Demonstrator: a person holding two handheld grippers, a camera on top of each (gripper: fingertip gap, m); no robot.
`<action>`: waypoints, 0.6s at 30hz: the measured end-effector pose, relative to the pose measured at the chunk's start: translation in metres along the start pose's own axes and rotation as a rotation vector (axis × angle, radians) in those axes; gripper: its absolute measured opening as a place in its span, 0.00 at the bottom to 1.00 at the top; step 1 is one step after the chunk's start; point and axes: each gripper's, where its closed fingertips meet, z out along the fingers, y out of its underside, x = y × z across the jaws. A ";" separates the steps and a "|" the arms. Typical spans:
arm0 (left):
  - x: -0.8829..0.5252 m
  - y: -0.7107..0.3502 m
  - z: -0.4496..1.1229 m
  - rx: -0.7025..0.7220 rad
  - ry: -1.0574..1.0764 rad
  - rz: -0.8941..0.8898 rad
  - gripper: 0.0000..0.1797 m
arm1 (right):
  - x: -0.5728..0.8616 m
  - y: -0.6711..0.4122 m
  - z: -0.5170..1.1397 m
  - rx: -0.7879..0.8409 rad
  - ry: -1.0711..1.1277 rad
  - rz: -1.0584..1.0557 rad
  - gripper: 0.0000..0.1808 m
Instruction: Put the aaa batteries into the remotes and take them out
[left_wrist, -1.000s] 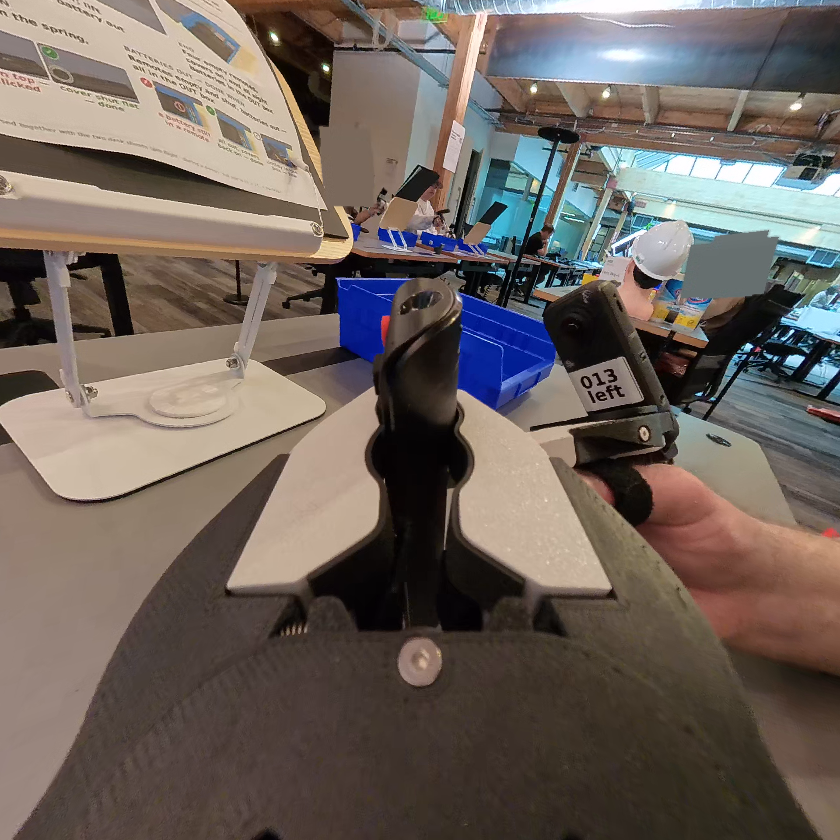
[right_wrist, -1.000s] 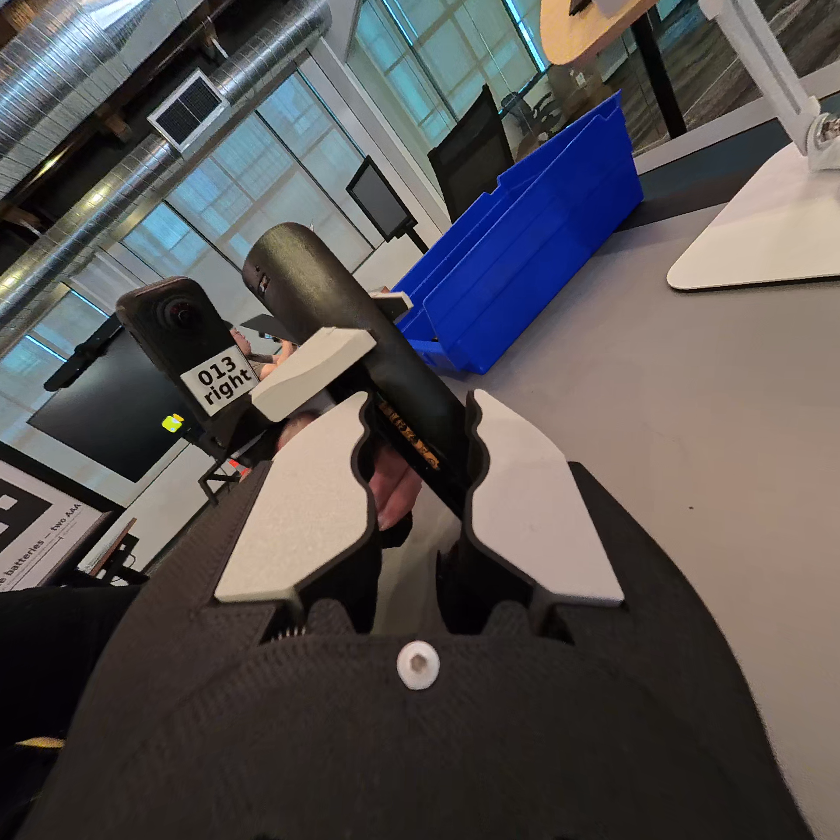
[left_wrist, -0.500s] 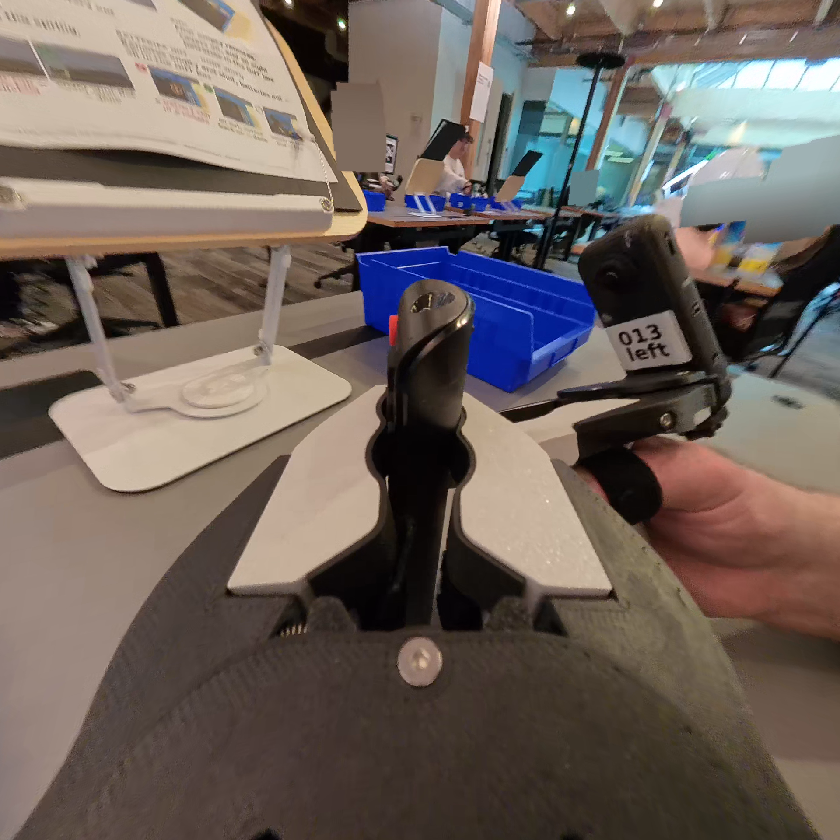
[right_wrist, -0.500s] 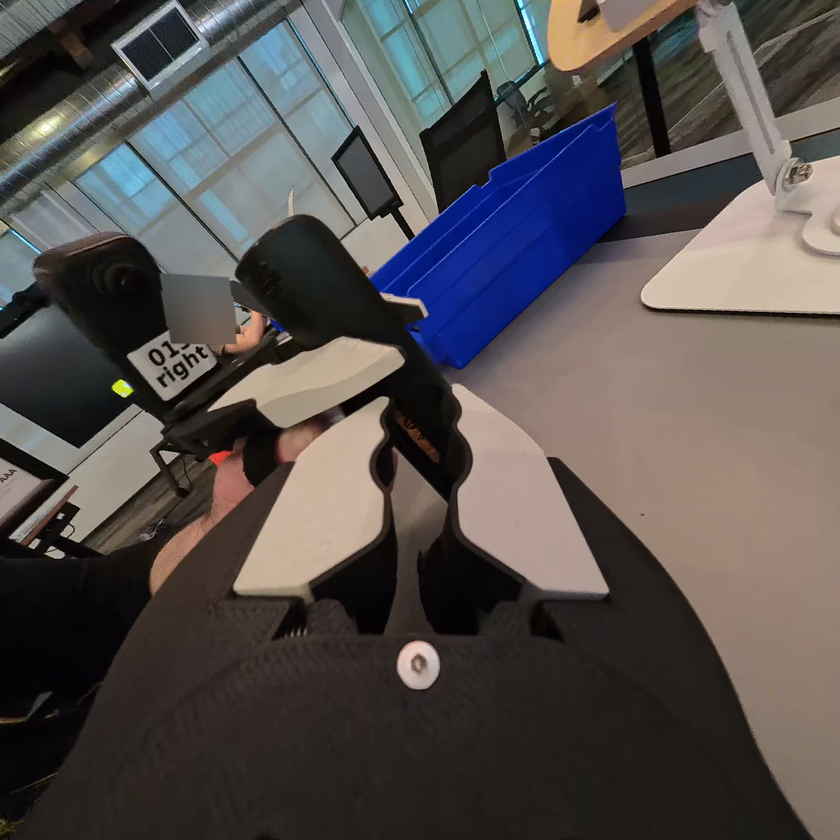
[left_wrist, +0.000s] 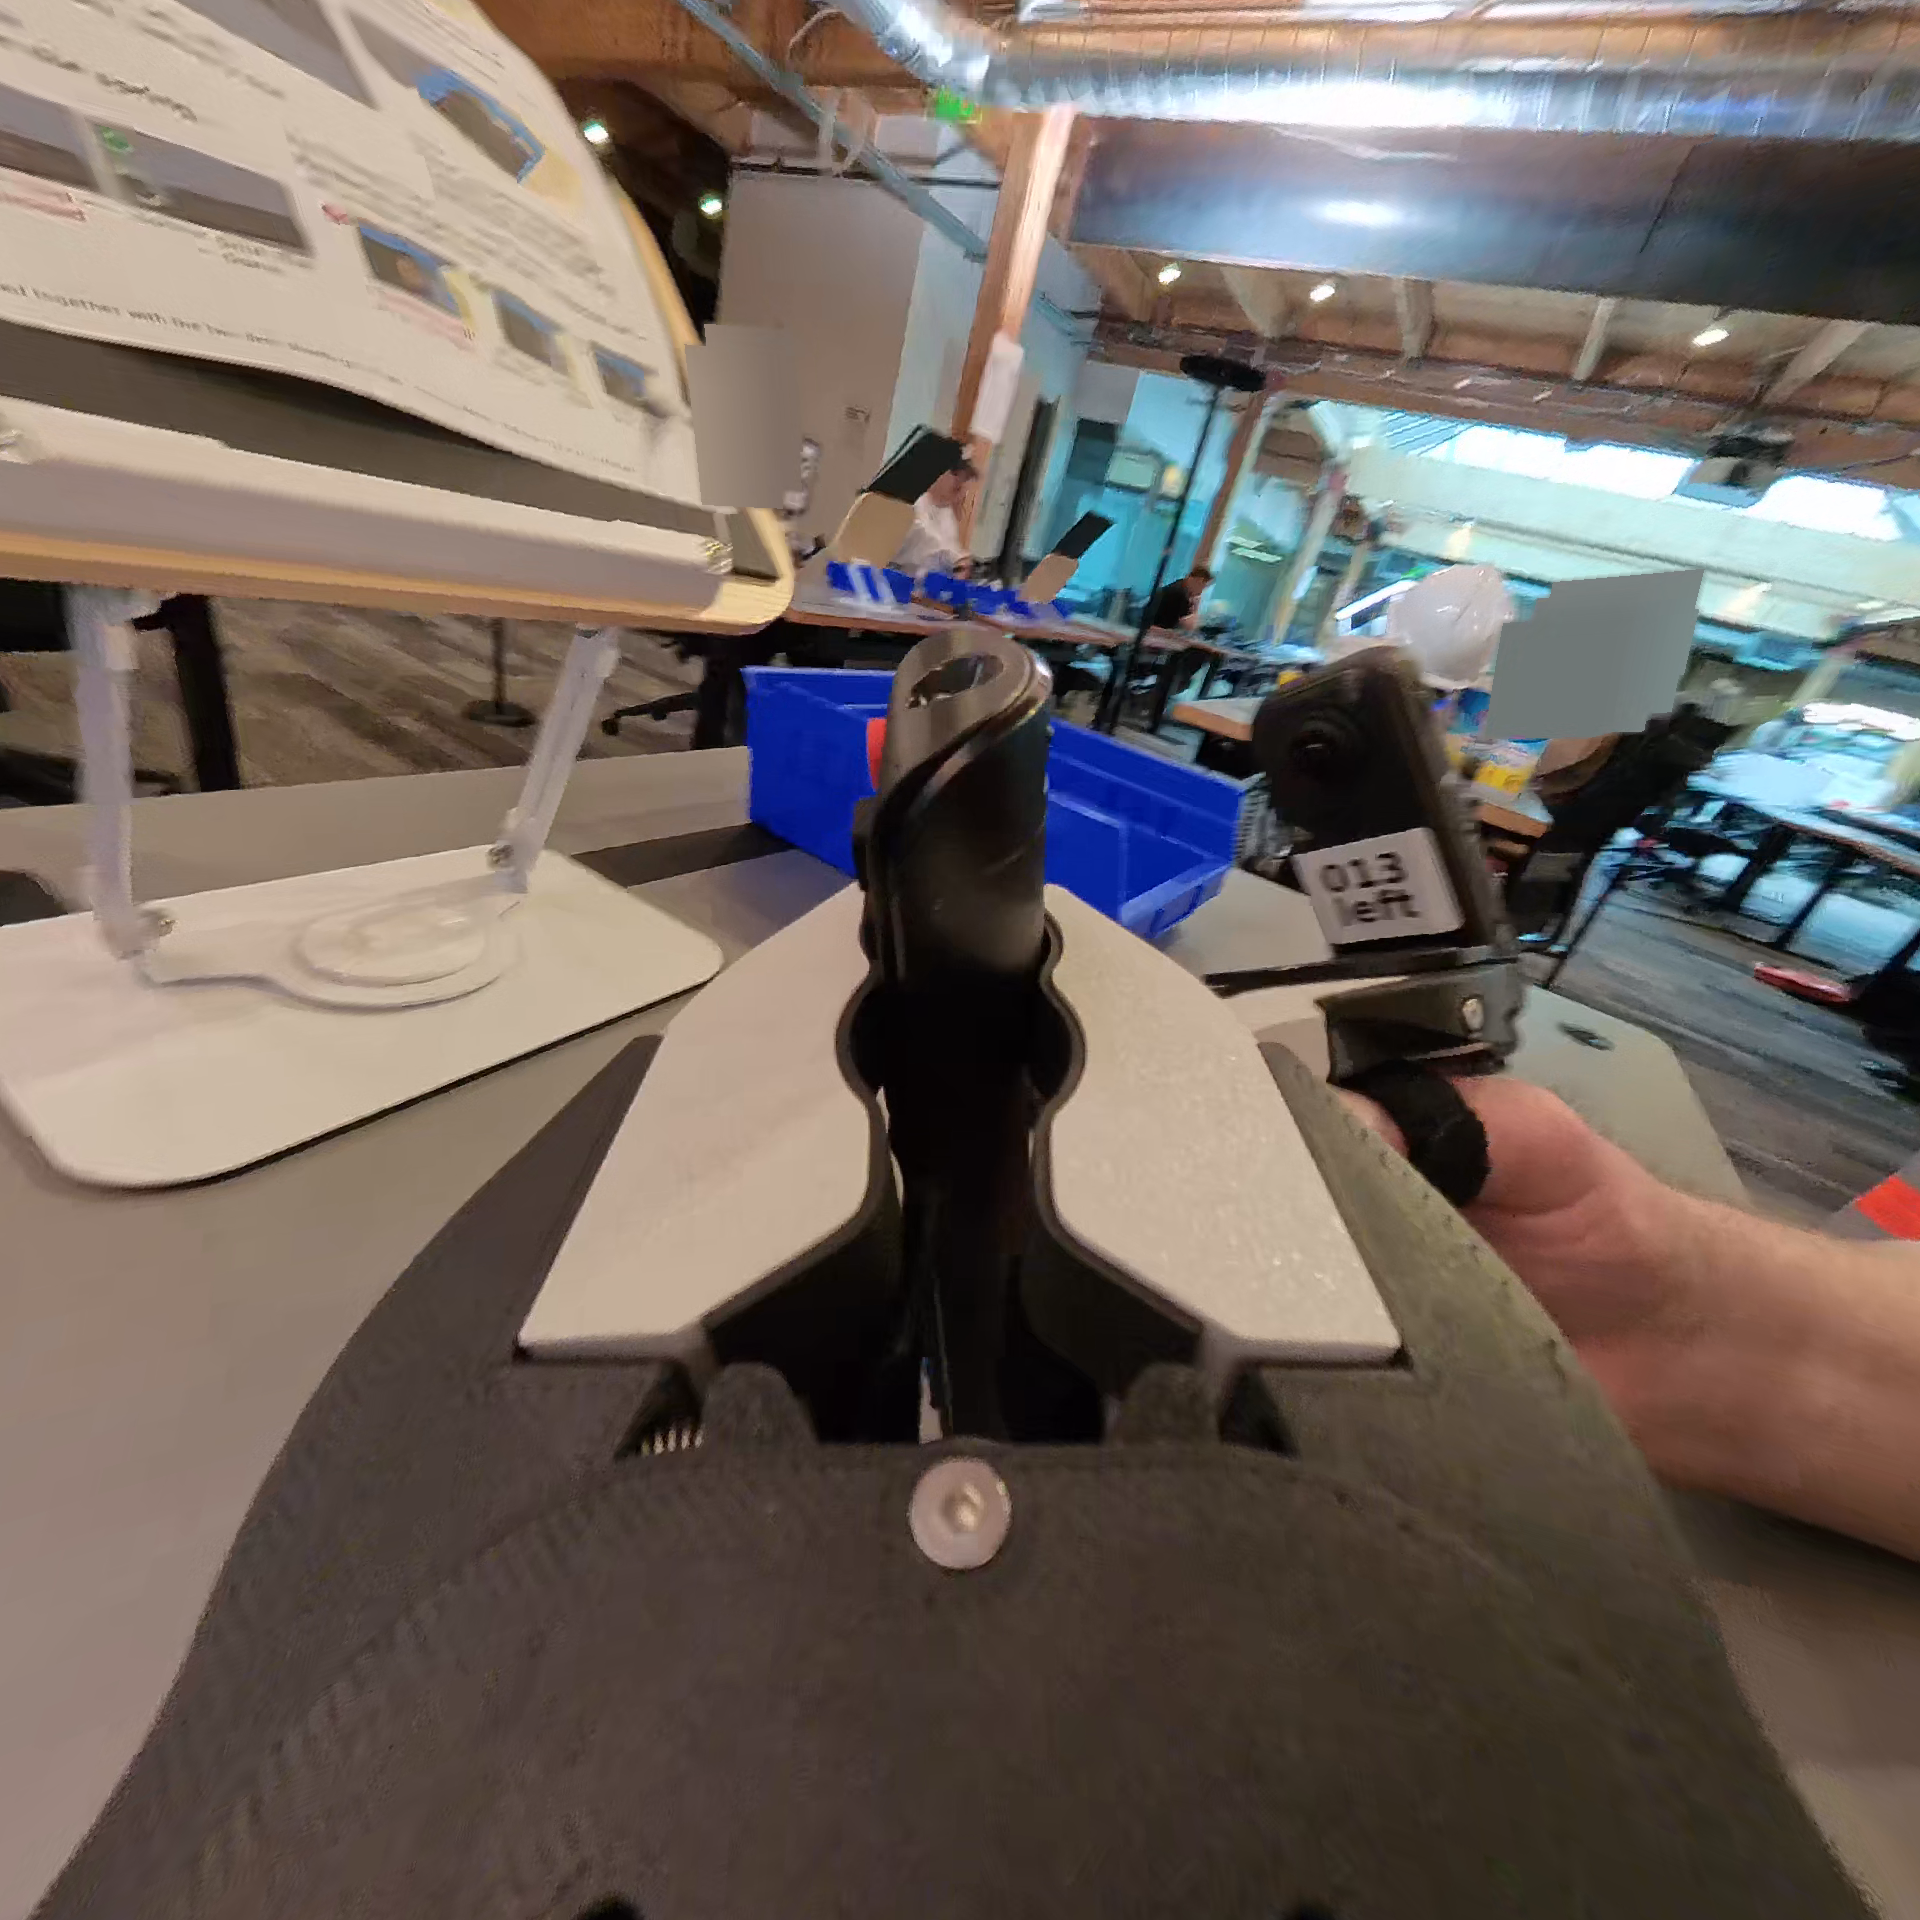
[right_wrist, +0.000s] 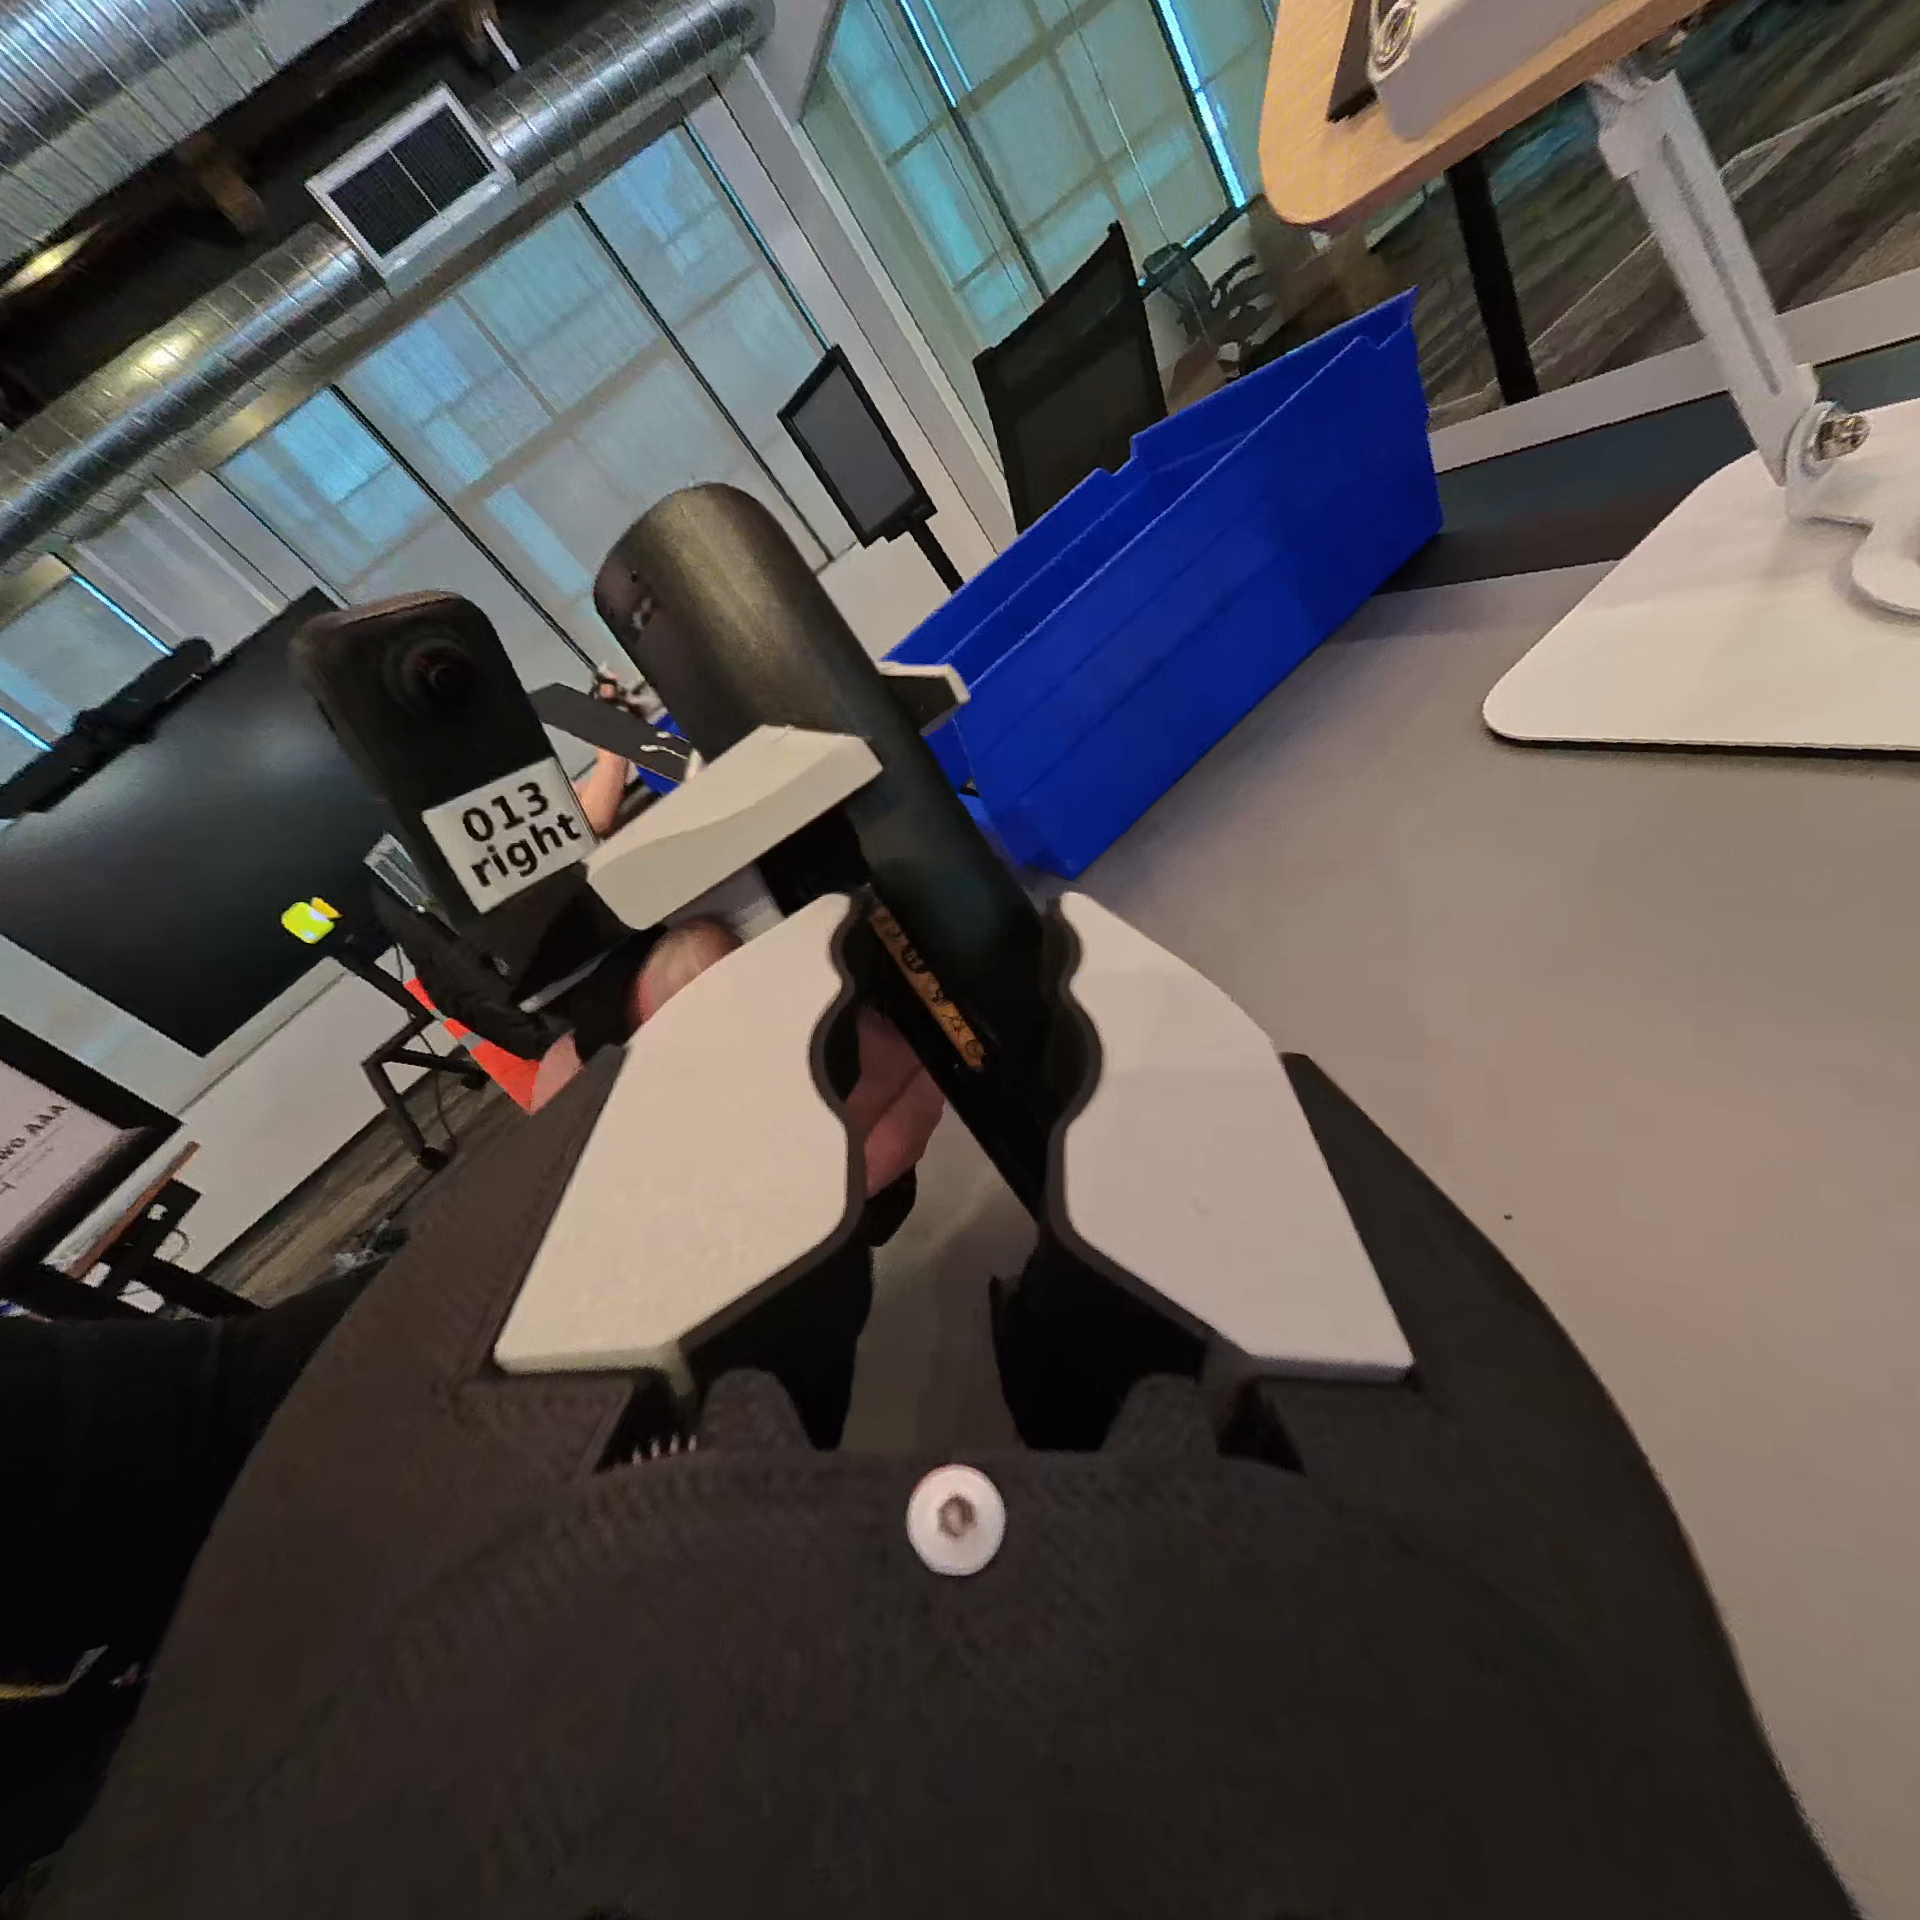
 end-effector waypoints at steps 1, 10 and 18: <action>0.003 -0.002 0.000 0.011 0.013 -0.002 0.13 | -0.003 0.004 0.002 -0.026 -0.010 -0.003 0.22; 0.007 -0.006 0.000 0.034 0.018 0.003 0.13 | -0.006 -0.001 0.001 0.026 -0.052 0.053 0.22; 0.011 -0.008 0.001 0.040 0.020 0.041 0.13 | -0.008 -0.004 -0.001 0.067 -0.087 0.120 0.22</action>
